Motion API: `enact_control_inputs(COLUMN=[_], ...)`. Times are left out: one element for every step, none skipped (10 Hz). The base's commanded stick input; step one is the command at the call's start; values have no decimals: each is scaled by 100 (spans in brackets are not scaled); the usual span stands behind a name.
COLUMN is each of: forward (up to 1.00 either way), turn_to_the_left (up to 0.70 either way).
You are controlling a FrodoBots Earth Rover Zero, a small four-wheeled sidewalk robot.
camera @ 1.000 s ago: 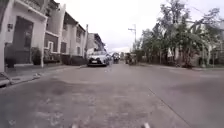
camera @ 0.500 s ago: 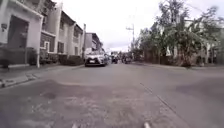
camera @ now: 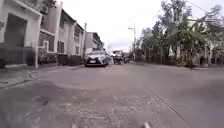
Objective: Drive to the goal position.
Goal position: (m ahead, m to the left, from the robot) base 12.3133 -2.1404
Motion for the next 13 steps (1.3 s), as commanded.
enact_control_inputs(forward=[85, 85, 85, 85, 85, 85, 85, 85, 85, 85, 85, 85, 85], turn_to_the_left=[0, 0, 0, 0, 0, -6, -33, -22, -11, 0, 0, 0, 0])
